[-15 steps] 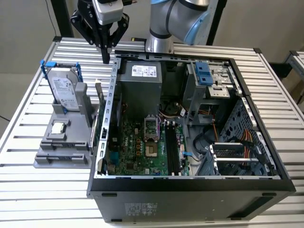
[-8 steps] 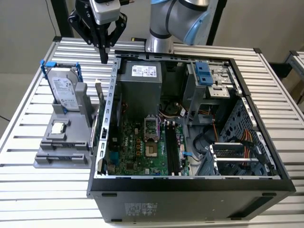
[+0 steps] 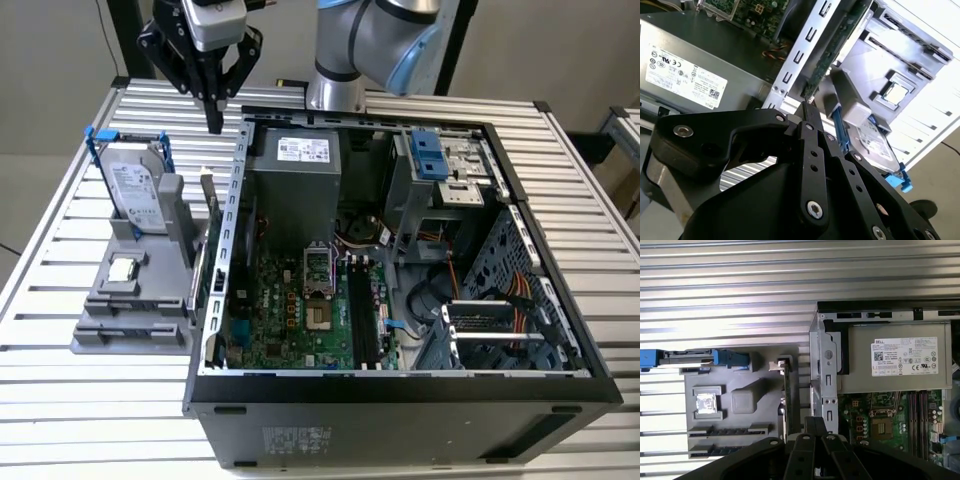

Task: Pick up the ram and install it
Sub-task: 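Reach for the ram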

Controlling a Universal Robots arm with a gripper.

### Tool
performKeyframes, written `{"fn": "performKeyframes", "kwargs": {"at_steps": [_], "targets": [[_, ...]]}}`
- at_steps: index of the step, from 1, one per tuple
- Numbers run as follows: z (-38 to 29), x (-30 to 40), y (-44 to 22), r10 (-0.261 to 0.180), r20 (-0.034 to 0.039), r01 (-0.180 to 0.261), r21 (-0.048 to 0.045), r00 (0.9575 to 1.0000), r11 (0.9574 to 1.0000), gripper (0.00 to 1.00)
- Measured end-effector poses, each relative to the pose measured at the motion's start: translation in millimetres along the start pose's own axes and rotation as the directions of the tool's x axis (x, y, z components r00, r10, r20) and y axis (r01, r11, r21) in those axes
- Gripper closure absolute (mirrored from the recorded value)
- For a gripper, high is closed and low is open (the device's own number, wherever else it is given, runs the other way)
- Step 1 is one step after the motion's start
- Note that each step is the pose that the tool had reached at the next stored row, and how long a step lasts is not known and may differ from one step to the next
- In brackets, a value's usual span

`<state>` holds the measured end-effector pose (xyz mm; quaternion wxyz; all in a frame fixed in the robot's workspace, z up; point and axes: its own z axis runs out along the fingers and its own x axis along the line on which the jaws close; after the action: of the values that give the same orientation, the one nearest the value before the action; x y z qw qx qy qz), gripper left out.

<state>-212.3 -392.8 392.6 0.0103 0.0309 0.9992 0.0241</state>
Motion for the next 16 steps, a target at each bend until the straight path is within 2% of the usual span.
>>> {"fn": "performKeyframes", "kwargs": {"at_steps": [16], "targets": [[-0.2, 11.6, 0.1, -0.003, -0.0001, 0.003, -0.0001, 1.0, 1.0, 1.0]]}}
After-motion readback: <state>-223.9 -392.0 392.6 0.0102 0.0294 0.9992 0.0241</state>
